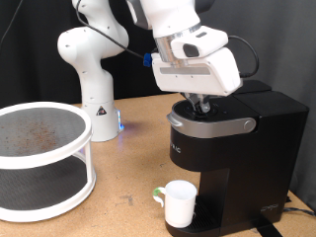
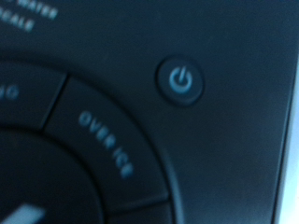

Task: Make a cup of coffee with the keurig machine

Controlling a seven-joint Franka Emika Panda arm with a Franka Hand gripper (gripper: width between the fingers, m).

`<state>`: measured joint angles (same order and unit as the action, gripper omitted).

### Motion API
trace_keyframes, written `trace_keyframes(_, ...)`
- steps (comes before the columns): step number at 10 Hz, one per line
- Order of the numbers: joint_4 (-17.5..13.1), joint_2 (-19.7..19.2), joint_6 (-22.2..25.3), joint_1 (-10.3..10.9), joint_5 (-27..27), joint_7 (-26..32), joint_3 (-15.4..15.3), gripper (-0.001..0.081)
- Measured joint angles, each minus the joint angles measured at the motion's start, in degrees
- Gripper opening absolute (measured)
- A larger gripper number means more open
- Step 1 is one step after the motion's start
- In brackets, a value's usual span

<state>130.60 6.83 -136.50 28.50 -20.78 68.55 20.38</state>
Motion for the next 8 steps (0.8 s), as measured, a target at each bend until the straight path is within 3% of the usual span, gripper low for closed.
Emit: trace_keyframes(8, -0.02, 0.04, 1.23, 0.18, -0.85, 0.69, -0.37, 0.0001)
